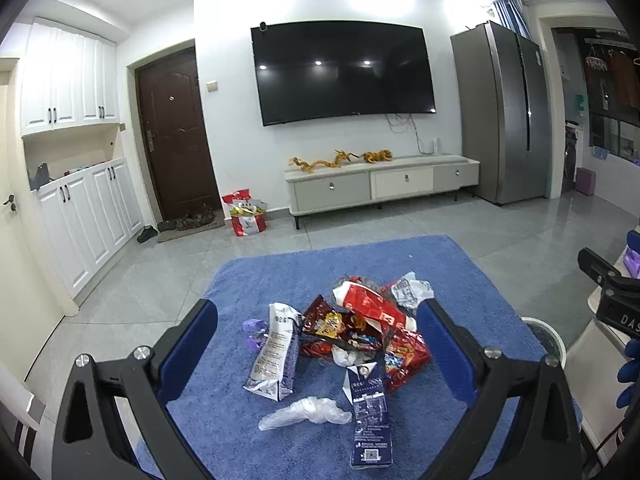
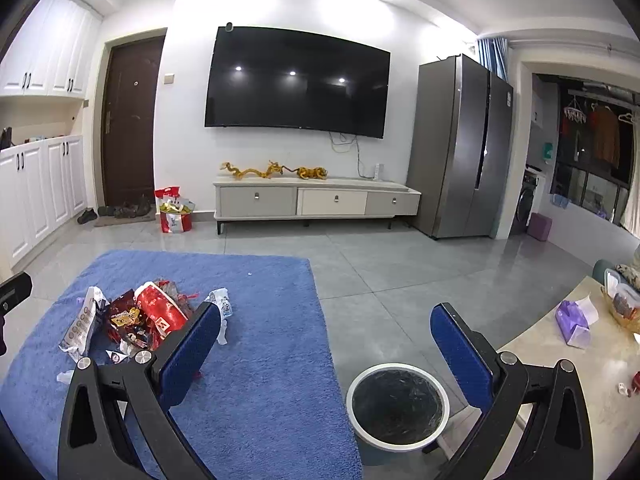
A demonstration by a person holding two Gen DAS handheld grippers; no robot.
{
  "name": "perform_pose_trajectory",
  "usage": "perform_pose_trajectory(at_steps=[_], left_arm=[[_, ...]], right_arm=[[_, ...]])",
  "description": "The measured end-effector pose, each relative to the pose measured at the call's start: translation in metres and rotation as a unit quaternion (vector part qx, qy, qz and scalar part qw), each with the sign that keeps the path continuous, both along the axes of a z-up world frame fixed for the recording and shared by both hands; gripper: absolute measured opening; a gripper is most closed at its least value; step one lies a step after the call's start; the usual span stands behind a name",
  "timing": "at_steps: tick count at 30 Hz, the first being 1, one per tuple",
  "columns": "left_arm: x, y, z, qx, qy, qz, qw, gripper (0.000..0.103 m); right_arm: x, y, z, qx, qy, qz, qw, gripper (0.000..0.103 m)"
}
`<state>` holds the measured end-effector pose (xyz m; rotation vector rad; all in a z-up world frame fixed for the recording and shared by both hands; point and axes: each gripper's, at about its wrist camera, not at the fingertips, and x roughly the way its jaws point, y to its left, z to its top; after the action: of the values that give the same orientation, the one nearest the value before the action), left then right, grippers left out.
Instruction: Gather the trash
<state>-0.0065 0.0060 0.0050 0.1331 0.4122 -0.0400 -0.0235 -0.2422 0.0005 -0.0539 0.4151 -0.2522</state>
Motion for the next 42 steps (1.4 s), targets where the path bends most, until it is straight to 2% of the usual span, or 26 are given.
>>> perform_pose_trajectory(at_steps=[6,23,31,42], left_arm=[[-0.001,0.007,0.003,-0.007,-0.015,0.017,0.9997,0.101],[-0.002,0.010,0.005,-0.009,-0.019,0.013,0.9997,0.101],[-0.004,0.019,0.007,-0.028,-0.032,0.017,0.9990,0.101],[0.000,0.033,0.004,-0.048,-0.016,0.011,0.9987,0.101]], right_arm=[[-0.002,0.001,0.001,-0.001,-0.002,0.003,1.000,0.103],[-0.002,0.005,0.004,0.004,-0.016,-0.001,1.000,0.103],[-0.003,0.006,0.005,0.010,-0.022,0.003,1.000,0.103],[0.000,0.014,0.003,0.006,-0.013,0.019,1.000,0.103]])
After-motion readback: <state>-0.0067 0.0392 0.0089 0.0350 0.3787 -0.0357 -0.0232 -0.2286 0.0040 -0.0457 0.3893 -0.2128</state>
